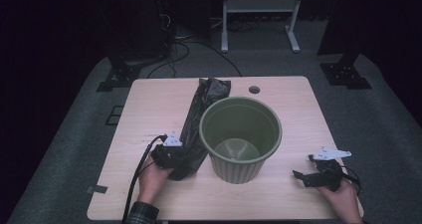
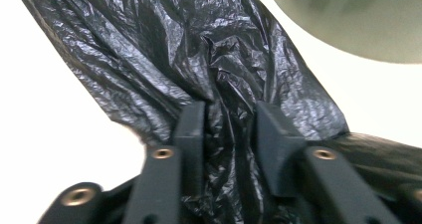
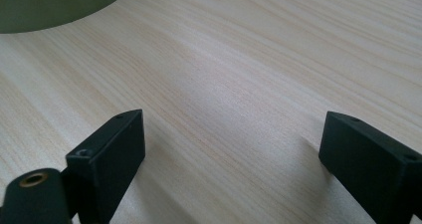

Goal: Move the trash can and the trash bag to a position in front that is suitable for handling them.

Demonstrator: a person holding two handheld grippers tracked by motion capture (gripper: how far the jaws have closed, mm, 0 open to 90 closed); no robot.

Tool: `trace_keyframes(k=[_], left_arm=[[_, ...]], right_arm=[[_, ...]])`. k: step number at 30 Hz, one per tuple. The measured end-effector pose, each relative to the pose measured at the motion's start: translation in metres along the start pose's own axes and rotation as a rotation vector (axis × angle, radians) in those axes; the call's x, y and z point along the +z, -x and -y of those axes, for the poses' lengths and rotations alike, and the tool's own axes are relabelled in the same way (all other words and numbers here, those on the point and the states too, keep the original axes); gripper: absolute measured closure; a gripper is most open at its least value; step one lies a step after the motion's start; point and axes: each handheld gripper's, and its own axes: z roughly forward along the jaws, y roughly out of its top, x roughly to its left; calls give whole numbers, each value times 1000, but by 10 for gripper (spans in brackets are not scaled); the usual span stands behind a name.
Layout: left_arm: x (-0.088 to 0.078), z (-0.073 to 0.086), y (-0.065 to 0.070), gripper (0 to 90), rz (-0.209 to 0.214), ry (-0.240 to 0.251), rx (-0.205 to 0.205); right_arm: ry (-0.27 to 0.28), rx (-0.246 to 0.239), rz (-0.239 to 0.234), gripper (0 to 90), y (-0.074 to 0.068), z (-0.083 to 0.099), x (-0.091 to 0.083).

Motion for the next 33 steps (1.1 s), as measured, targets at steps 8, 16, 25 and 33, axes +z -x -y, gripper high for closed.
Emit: trace_keyframes(k=[8,16,25,33], left_arm=[[-28,29,9,741,66,-19,33],[-55,60,26,611,91,-7,17],[-85,35,25,190,2,112,-82],[-45,-3,22,0,-65,99,-95]], right_arm=[[0,0,0,95,0,0,0],[0,0,0,96,0,0,0],[0,1,0,95,0,0,0],[-1,0,1,96,0,0,0]])
